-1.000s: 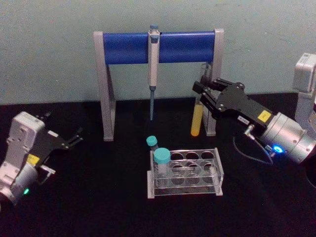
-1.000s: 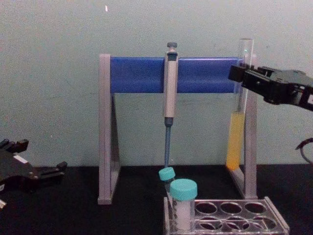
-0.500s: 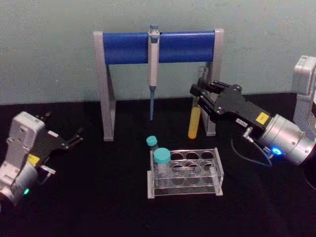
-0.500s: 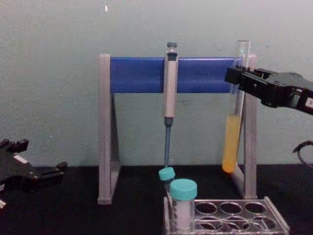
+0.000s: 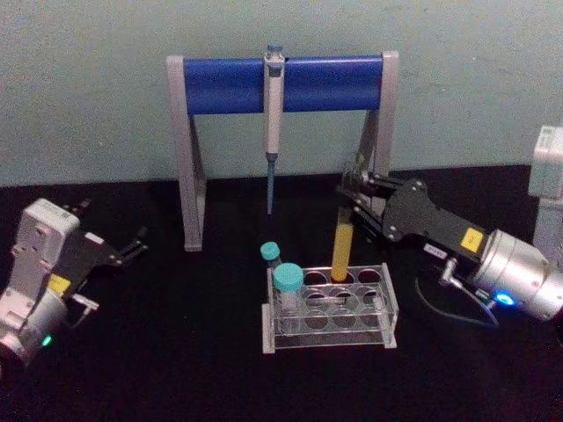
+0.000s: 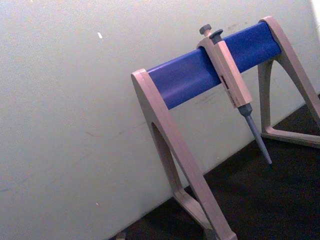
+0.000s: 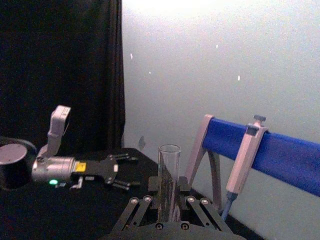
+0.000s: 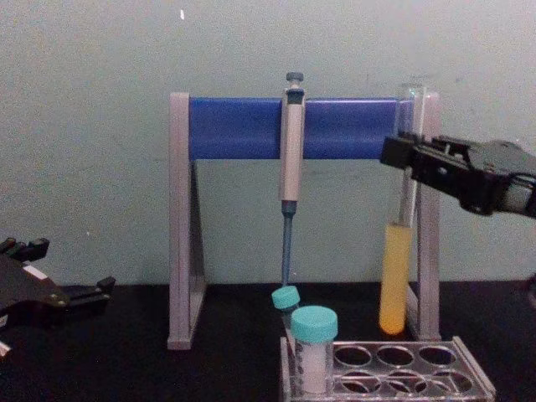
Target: Pick up the test tube from the test tube rack, shake it, then place it back into the test tube rack.
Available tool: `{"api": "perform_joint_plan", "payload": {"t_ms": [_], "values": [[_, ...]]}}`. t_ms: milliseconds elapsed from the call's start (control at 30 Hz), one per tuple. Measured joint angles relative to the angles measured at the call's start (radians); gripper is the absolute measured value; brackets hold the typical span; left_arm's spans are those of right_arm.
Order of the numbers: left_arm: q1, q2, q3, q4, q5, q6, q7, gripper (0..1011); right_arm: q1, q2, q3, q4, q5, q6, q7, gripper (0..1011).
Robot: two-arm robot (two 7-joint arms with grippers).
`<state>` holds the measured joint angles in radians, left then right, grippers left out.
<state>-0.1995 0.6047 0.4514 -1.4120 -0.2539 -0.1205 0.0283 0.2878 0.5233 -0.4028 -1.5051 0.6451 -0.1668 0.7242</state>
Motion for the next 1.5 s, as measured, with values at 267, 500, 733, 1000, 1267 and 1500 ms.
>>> {"api": "perform_joint_plan", "payload": {"t_ms": [267,500,733,1000,1267,1500], "values": [[0.000,0.000,0.000,0.000,0.000,0.000,0.000,1001,-0.052,0.053,0.023,-0.039,0.009,-0.009,-0.013,230],[0.000,0.000,0.000,0.000,0.000,0.000,0.000,1001,-0.051,0.053,0.042,-0.028,-0.004,-0.018,-0.045,230],[0.000,0.000,0.000,0.000,0.000,0.000,0.000,1001,-0.011,0.018,0.042,0.009,-0.016,-0.030,-0.052,230],[0.000,0.000,0.000,0.000,0.000,0.000,0.000,1001,0.026,-0.025,0.023,0.048,-0.013,-0.035,-0.032,230],[0.000,0.000,0.000,0.000,0.000,0.000,0.000,1001,0.035,-0.039,0.002,0.058,0.013,-0.033,0.009,230],[0.000,0.000,0.000,0.000,0.000,0.000,0.000,1001,0.015,-0.020,-0.008,0.041,0.043,-0.029,0.044,230]]}}
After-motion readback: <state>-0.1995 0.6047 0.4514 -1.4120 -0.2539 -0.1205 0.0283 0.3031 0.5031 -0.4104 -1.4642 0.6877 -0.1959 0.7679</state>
